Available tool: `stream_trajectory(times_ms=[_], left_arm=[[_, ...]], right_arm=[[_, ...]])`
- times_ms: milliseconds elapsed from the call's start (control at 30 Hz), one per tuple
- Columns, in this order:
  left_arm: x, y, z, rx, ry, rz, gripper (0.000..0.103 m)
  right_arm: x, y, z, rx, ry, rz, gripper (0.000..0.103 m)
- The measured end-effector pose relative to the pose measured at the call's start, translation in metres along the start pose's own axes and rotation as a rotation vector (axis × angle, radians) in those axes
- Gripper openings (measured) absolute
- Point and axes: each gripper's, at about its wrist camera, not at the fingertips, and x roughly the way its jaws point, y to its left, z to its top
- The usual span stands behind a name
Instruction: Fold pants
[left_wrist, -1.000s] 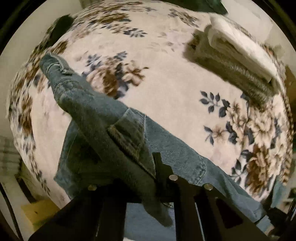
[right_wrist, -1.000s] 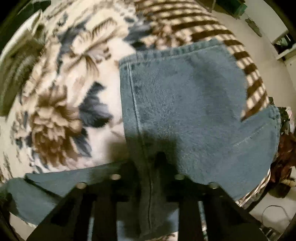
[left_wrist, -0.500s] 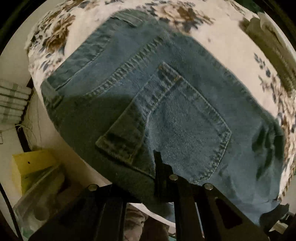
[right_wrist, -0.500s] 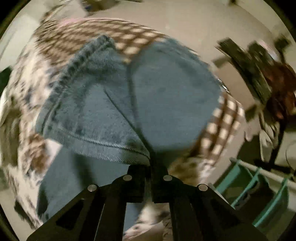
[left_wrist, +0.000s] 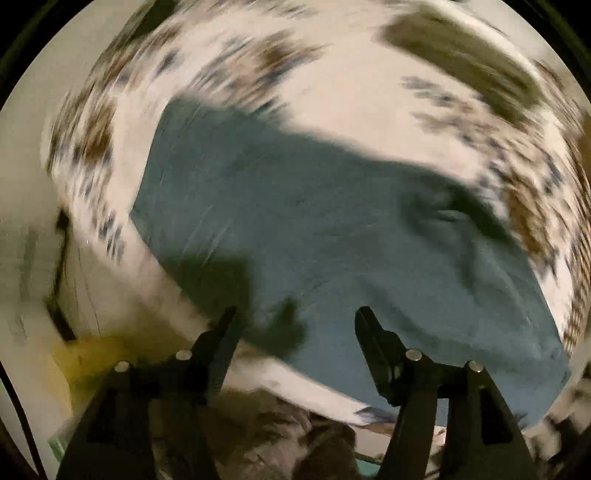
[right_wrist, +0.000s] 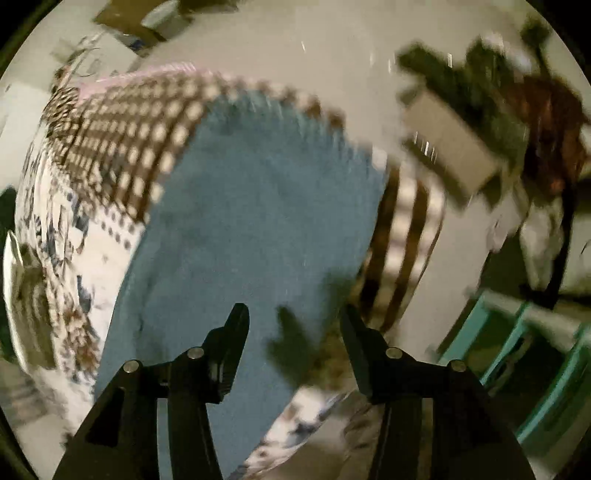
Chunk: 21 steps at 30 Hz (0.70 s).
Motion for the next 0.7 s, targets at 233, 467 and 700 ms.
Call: stream_trajectory(times_ms=[233, 467, 700], left_arm=[[0.002, -0.13, 0.02, 0.255, -0.116, -0.048, 0.063], [0.02, -0.226, 0.028, 0.401, -0.144, -0.06, 0.063], [0.022, -0.254, 0.019, 0.459, -0.144, -0.057, 0.063]], right_arm=[[0.02, 0.056, 0.069, -0.212, 0.043, -0.002, 0.057], [0.052, 0.064, 0.149, -0.316, -0.005, -0.217, 0.057], [0.049, 0.087, 0.138, -0.49, -0.079, -0.212, 0.015]])
